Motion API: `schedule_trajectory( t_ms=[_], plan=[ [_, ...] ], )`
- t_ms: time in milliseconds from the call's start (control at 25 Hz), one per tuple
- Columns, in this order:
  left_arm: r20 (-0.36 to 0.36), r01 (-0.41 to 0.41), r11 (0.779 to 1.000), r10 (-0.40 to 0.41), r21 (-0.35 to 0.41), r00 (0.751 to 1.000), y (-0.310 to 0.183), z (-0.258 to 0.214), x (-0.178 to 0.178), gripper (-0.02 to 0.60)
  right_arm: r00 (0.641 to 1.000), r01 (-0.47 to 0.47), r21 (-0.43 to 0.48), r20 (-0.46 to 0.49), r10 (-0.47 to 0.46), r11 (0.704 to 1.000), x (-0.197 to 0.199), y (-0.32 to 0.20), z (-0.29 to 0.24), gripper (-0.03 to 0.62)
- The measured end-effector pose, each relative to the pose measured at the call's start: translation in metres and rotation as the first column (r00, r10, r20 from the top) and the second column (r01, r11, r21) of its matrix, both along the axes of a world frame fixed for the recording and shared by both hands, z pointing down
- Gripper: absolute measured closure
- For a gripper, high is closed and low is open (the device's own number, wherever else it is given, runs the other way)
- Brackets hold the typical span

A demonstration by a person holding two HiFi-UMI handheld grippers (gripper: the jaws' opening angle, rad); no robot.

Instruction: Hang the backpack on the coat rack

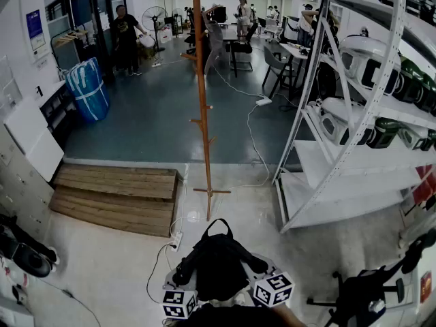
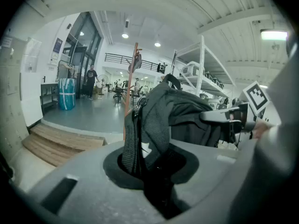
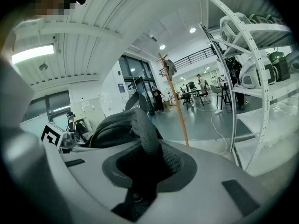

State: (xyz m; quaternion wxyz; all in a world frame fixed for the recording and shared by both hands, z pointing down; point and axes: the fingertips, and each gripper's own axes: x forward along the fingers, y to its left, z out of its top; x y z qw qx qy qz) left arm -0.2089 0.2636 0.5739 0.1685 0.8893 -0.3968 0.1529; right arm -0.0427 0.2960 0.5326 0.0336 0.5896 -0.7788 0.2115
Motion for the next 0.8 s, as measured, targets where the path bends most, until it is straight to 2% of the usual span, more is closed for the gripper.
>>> schedule_trajectory(
  t_ms=[800],
  plan=[
    [0.007,0.007,1.0,-0.007,0.009,1.0,0.005,-0.004,0.012,0.494,0.999,0.016,0.016,0.029,-0.016,1.0,0.011,0.005,-0.002,0.522]
  ],
)
